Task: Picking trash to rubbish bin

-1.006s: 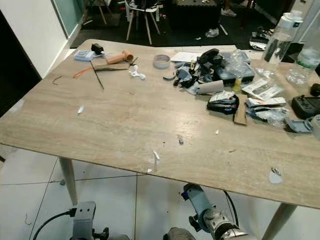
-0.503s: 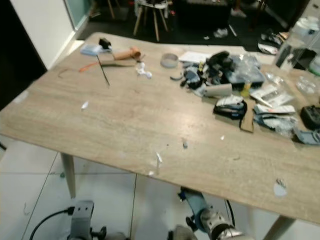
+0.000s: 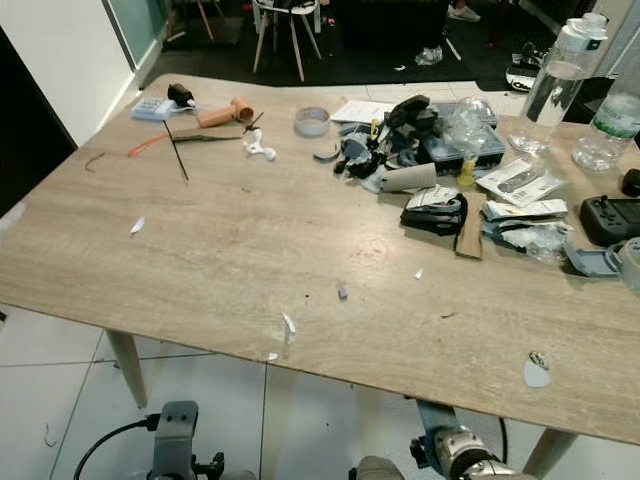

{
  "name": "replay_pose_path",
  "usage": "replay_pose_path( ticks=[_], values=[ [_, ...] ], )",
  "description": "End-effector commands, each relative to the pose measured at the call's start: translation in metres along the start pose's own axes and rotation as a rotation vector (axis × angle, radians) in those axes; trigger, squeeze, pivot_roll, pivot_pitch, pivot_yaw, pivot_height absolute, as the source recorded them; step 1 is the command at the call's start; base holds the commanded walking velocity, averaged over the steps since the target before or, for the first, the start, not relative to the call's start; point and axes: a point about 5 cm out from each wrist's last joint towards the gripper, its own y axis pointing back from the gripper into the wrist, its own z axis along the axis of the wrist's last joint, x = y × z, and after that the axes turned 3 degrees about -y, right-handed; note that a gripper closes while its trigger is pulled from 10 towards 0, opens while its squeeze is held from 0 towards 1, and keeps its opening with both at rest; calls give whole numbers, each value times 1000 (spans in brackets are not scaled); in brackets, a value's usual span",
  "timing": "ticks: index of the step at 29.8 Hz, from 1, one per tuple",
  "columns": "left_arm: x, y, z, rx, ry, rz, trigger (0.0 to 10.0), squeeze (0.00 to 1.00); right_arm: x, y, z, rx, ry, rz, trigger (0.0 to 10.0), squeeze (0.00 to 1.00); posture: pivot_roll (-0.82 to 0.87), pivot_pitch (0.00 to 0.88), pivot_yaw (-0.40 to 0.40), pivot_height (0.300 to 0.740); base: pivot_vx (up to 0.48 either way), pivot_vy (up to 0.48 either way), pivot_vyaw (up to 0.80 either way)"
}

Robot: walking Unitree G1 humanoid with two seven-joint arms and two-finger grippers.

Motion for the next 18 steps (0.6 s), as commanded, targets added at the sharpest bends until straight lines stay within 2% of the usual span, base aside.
replay_pose_path(
  ticks=[1,3,4,5,6,9,11,13,14,15,18],
  values=[
    [-9,3,-17,60,21,-32,10000,0,-11,0,-13,50,-114,-36,10000,0,-1,50,-26,740,0,0,0],
    [-8,3,-18,62,17,-36,10000,0,-21,1,-27,89,-242,-67,10000,0,-13,54,-22,740,0,0,0],
    [-8,3,-18,62,13,-39,10000,0,-26,2,-38,121,-351,-89,10000,0,-19,56,-20,740,0,0,0],
    [-8,3,-18,62,10,-42,10000,0,-28,2,-45,139,-419,-101,10000,0,-24,59,-18,740,0,0,0],
    [-8,3,-18,62,10,-42,10000,0,-28,2,-45,139,-419,-101,10000,0,-24,59,-18,740,0,0,0],
    [-9,4,-19,62,-2,-50,10000,0,-39,5,-68,189,-657,-170,10000,0,-42,64,-10,740,0,0,0],
    [-9,4,-19,63,-10,-55,10000,0,-48,8,-82,215,-781,-224,10000,0,-50,65,-6,740,0,0,0],
    [-9,4,-19,64,-19,-60,10000,0,-54,10,-93,232,-865,-267,10000,0,-65,66,0,740,0,0,0],
    [-9,4,-19,67,-28,-63,10000,0,-64,14,-104,238,-942,-325,10000,0,-76,68,4,740,0,0,0],
    [-9,4,-19,67,-28,-63,10000,0,-64,14,-104,238,-942,-325,10000,0,-76,68,4,740,0,0,0],
    [-8,4,-19,70,-49,-71,10000,0,-108,33,-132,219,-1116,-569,10000,0,-88,68,8,740,0,0,0]
  ],
)
